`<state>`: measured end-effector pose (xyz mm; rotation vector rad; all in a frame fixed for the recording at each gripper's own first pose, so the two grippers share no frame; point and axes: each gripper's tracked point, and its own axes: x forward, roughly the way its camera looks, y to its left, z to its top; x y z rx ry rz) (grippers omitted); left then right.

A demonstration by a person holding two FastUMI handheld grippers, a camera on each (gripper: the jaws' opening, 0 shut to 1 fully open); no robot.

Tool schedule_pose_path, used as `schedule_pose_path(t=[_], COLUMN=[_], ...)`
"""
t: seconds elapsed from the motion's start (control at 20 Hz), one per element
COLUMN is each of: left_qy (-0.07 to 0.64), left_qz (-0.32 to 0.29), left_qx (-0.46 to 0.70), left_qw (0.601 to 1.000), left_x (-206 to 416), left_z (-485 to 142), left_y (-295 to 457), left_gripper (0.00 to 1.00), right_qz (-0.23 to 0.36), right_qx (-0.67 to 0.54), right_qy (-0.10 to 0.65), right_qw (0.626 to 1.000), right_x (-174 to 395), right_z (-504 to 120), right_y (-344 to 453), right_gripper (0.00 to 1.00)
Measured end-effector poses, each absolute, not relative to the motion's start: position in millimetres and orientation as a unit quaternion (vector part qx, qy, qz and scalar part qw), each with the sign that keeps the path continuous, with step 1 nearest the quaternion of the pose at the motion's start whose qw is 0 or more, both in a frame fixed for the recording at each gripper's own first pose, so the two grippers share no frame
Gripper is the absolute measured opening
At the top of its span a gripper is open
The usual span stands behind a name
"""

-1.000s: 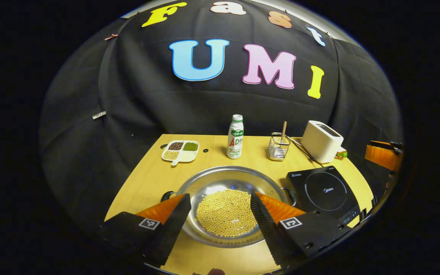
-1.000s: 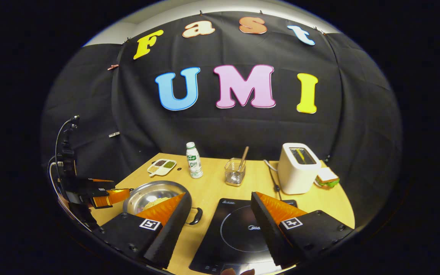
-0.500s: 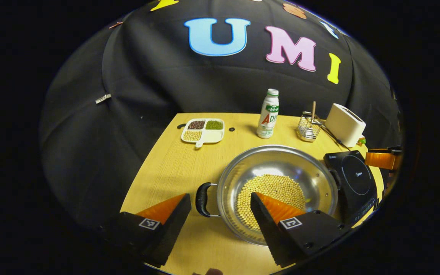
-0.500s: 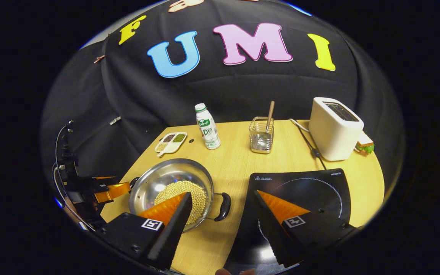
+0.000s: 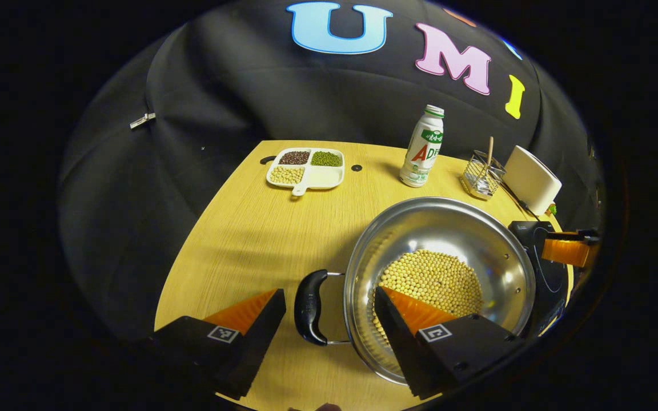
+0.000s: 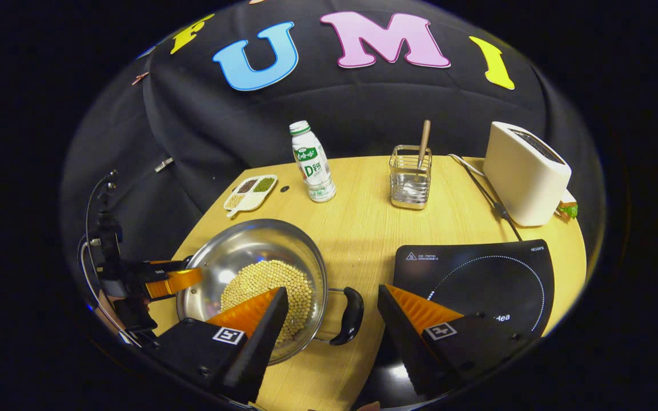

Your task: First push the handle of the pot to place it horizontally, then grasp the pot with both hands and set it on the induction cooktop.

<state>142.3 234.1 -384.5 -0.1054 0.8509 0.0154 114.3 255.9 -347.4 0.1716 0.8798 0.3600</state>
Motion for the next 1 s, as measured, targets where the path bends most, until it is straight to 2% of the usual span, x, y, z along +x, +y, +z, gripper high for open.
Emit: schedule_pose_path(t=[0.3,0.4,0.55,0.6,0.65,0.7,0.75,0.8,1.0], left_qy=[0.423,0.424,0.424,0.423,0.423,0.423,0.424,0.424,0.428], left_qz=[0.0,-0.003,-0.003,0.0,0.003,0.0,0.002,0.001,0.006], left_qx=[-0.051,-0.05,-0.052,-0.052,-0.052,-0.056,-0.057,-0.052,-0.049], left_qw=[0.905,0.904,0.904,0.905,0.905,0.904,0.904,0.904,0.903], left_x=[148.5,150.7,153.4,153.8,155.1,154.1,151.9,153.0,147.6], left_z=[-398.3,-400.9,-405.0,-406.3,-407.1,-408.5,-407.2,-410.8,-408.2], left_y=[232.8,232.3,231.4,231.8,234.4,232.6,230.6,229.8,231.3], left_gripper=[0.94,0.89,0.88,0.88,0.86,0.83,0.76,0.7,0.63], right_qz=[0.167,0.163,0.159,0.155,0.151,0.148,0.146,0.143,0.127], right_qx=[0.063,0.055,0.04,0.037,0.036,0.038,0.044,0.052,0.048], right_qy=[0.448,0.457,0.467,0.468,0.469,0.471,0.471,0.472,0.473], right_qw=[0.876,0.872,0.869,0.869,0.869,0.869,0.869,0.868,0.871], right_x=[117.6,117.6,117.2,118.2,119.5,119.4,120.8,121.2,122.9], right_z=[-382.5,-396.0,-411.8,-414.2,-417.9,-417.0,-421.8,-420.9,-421.1], right_y=[265.6,266.9,267.7,266.2,264.3,263.7,265.5,266.2,264.5], right_gripper=[0.97,0.89,0.89,0.81,0.8,0.73,0.68,0.67,0.54])
